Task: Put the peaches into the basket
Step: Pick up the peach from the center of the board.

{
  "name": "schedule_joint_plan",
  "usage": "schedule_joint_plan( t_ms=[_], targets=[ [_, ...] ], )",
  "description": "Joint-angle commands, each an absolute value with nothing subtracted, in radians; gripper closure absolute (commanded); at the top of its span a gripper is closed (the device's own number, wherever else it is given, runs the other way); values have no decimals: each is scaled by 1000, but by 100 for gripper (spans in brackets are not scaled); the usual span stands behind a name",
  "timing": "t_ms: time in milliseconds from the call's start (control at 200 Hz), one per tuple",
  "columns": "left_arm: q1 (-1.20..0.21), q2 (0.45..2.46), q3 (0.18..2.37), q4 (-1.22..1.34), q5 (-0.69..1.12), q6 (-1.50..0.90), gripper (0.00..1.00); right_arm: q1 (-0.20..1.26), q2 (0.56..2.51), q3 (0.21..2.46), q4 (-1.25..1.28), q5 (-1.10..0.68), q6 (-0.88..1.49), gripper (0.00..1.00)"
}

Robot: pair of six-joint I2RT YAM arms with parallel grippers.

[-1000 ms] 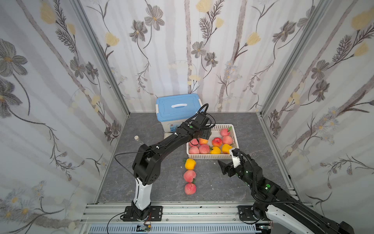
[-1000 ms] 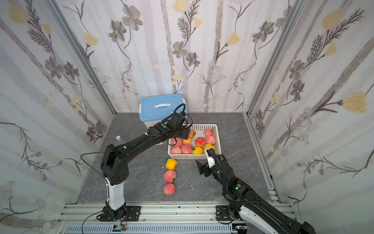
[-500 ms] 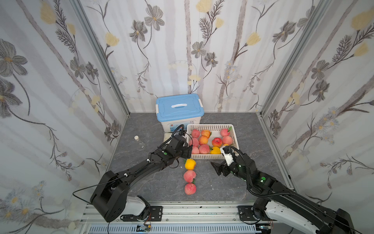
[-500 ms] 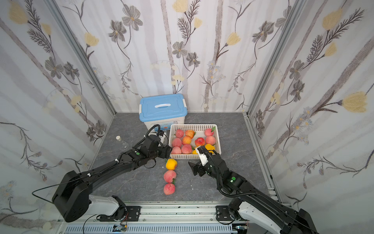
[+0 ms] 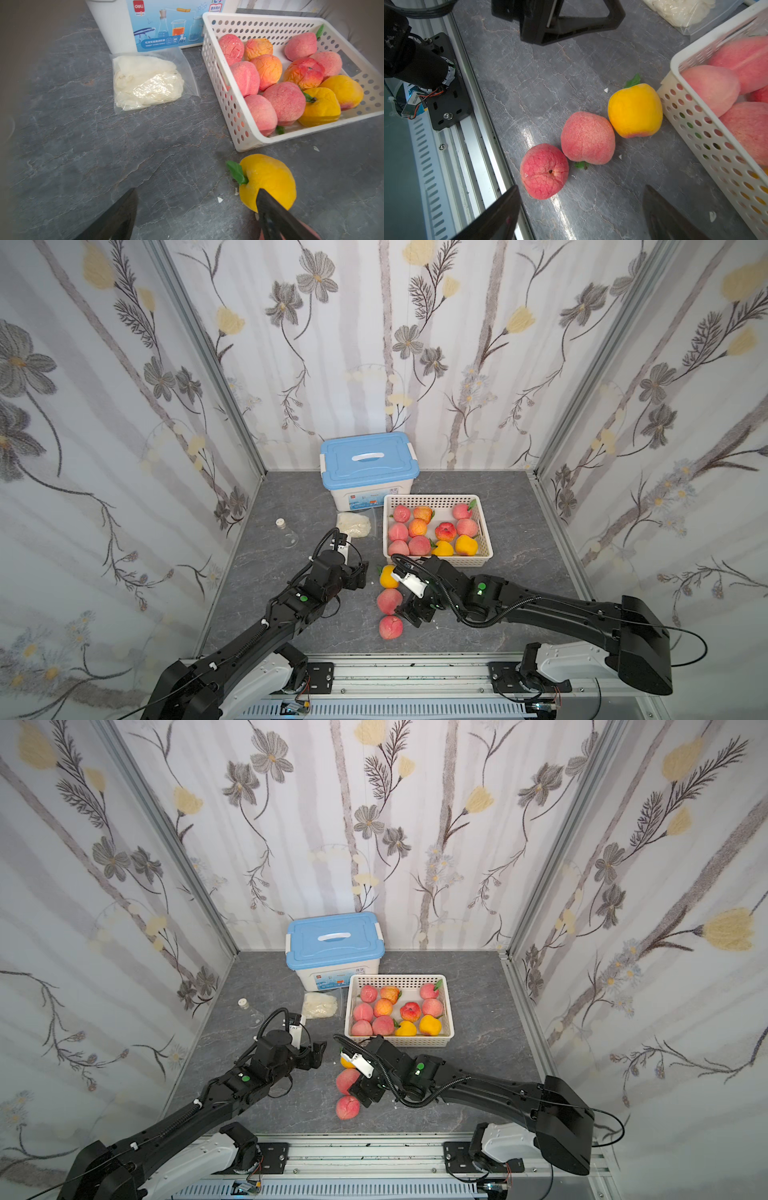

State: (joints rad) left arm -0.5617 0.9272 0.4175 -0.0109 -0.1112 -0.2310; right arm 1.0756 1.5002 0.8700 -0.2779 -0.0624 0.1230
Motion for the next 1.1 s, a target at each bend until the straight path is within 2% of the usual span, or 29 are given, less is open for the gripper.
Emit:
schedule_joint_plan(
  t_ms=[0, 275, 669, 1094],
  targets=[
    [-548, 901, 380, 76, -136, -208, 9, 1078, 1574, 916, -233, -113, 120, 8],
    [-532, 895, 372, 80, -148, -215, 8, 1076, 1740, 997, -235, -108, 101, 10],
    [-526, 932, 379, 93, -118, -215, 7, 1077, 1848, 1015, -221, -32, 124, 14],
    [-520, 938, 380, 91, -114, -215, 7, 1077, 1856, 1009, -208, -25, 129, 31]
  ],
)
